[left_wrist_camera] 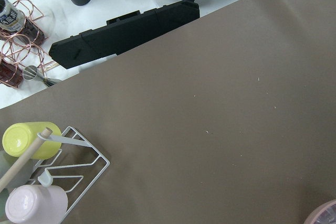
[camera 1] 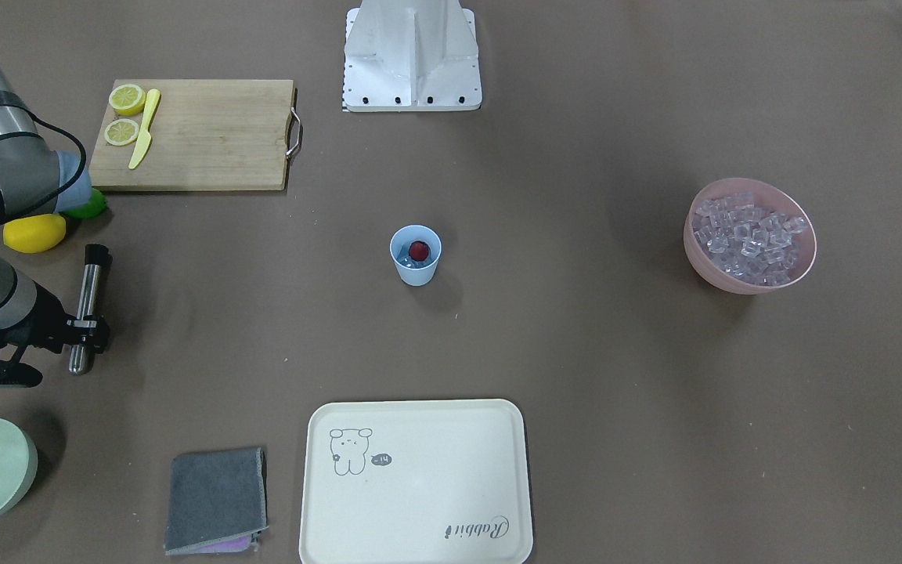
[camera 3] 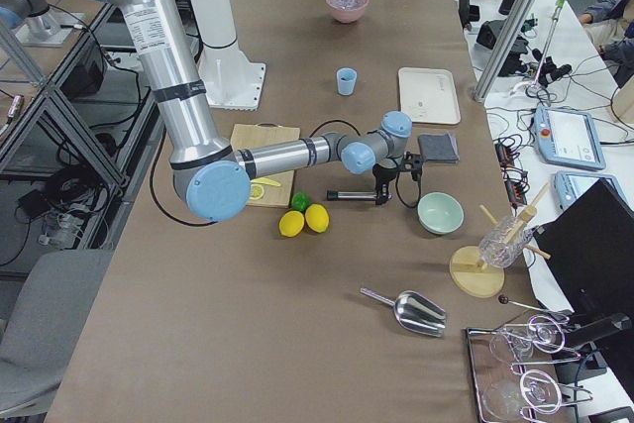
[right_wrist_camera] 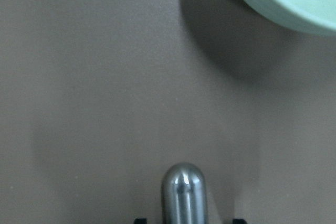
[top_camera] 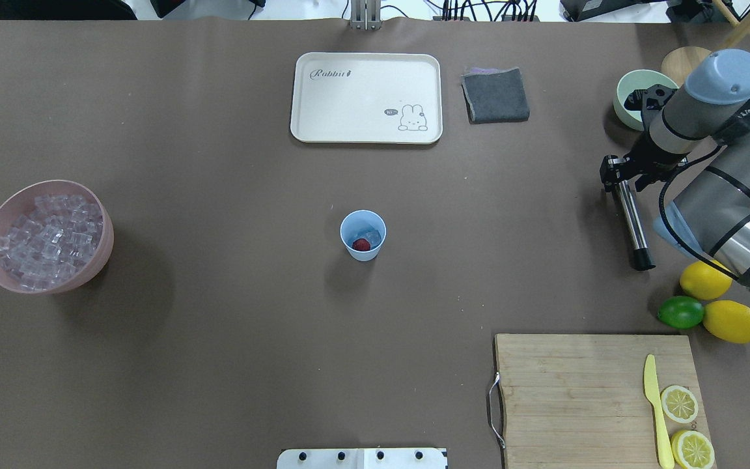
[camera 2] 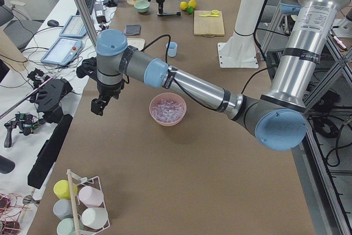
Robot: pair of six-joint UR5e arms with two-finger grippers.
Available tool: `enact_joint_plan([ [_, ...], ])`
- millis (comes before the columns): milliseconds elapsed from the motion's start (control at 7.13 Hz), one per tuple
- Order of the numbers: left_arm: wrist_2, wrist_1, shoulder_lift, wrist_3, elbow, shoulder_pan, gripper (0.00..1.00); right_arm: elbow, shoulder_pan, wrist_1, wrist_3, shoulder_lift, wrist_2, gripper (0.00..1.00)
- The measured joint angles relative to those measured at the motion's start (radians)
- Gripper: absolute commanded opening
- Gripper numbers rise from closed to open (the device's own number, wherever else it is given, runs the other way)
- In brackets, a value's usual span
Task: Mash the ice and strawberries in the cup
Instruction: 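Lower the right gripper and grasp the upright steel rod muddler, then lift the steel rod up off the table with the right gripper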
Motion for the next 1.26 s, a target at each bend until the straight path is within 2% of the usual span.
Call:
enact_joint_plan([
  [701, 0.007, -0.002, -0.004, -0.001, 0.0, 0.007, 0.97, 0.02, 0.021, 0.0, 0.0, 0.003, -0.001, 0.0],
  [982, 0.01, -0.001, -0.008, -0.003, 0.0, 0.009, 0.97, 0.093, 0.075, 0.001, 0.002, 0.006, -0.008, 0.0],
  [1263, 0.01, 0.0, -0.008, -0.005, 0.008, 0.026, 0.97, 0.204, 0.107, 0.003, 0.011, 0.013, -0.073, 0.0],
])
